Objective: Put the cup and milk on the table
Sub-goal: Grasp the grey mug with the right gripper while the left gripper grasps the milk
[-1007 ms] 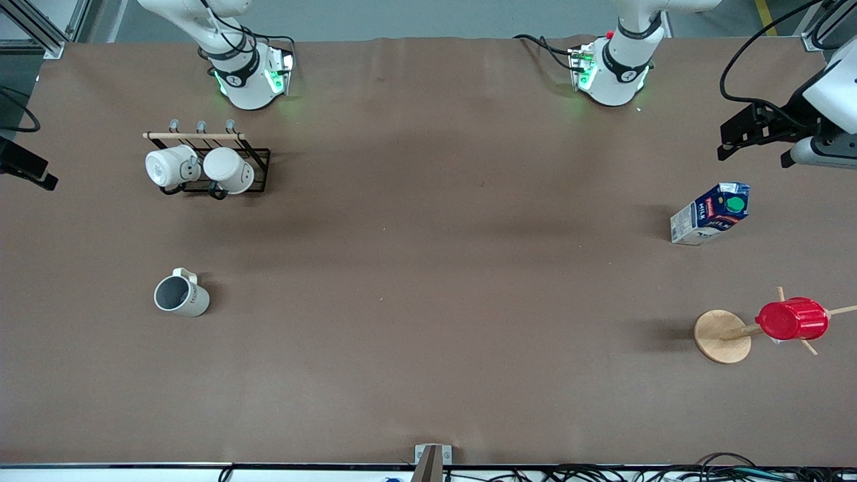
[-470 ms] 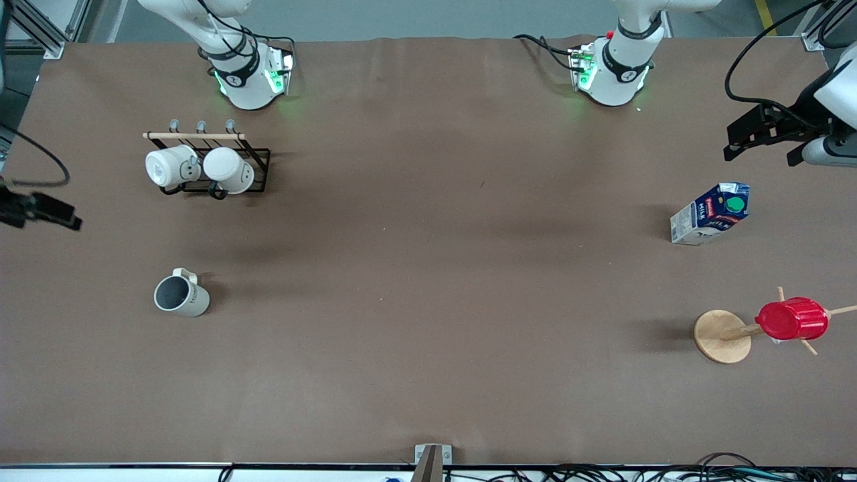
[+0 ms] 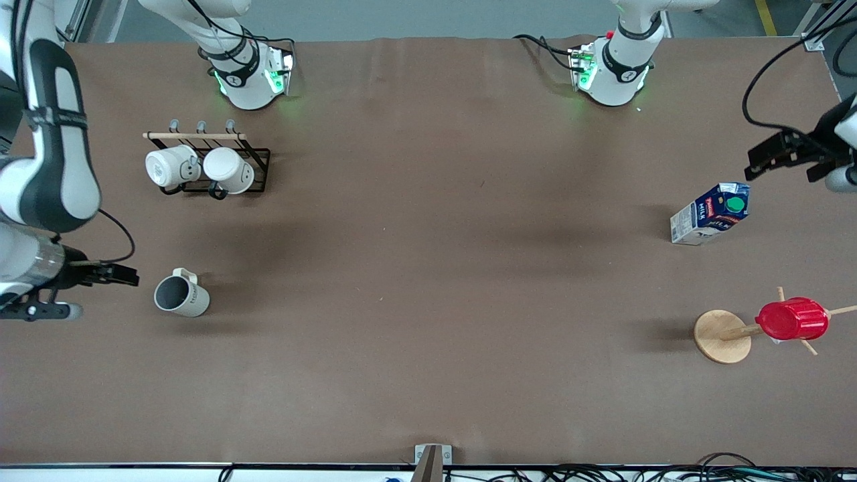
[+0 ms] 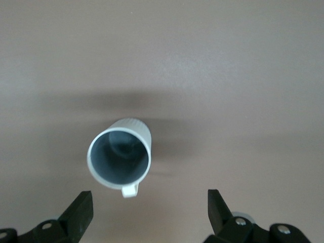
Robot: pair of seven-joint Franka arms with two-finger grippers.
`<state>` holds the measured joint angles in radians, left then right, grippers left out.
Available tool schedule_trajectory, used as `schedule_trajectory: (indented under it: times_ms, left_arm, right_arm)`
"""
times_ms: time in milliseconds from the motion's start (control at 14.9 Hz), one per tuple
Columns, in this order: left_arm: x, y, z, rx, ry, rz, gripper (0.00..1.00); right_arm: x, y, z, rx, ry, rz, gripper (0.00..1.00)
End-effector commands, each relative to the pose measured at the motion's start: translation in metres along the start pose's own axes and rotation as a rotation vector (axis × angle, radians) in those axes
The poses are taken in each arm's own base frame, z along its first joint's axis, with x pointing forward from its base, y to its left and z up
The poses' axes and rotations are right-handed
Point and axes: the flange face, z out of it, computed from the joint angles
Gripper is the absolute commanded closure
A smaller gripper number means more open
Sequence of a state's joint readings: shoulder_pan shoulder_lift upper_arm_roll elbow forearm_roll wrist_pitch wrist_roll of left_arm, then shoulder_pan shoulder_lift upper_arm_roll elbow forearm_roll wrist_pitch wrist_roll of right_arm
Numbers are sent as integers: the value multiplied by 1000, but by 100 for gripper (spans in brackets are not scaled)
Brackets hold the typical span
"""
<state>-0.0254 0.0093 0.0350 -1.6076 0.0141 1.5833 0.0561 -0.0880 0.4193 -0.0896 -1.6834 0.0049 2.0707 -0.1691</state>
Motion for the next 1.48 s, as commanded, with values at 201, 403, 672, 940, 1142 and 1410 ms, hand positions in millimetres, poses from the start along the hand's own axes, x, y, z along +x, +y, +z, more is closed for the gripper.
schedule_trajectory:
  times_ms: [201, 403, 672, 940, 1142, 1410]
  left_arm:
    - [23, -39, 91, 31, -43, -1, 0]
    - [21, -46, 136, 62, -48, 5, 0]
    - [10, -45, 193, 56, -108, 13, 1]
    - [0, -49, 223, 102, -146, 40, 2]
    - [-11, -59, 240, 105, -185, 29, 4]
    - [-16, -74, 246, 107, -202, 38, 5]
  right_arm:
    - [-23, -3, 79, -14, 83, -32, 0]
    - [-22, -5, 104, -18, 91, -35, 0]
    - [-19, -7, 117, -20, 105, -37, 18]
    - [-18, -9, 120, -18, 101, -36, 55]
    - [-17, -10, 118, -14, 102, -28, 100]
    - [-11, -18, 97, -3, 73, -47, 100]
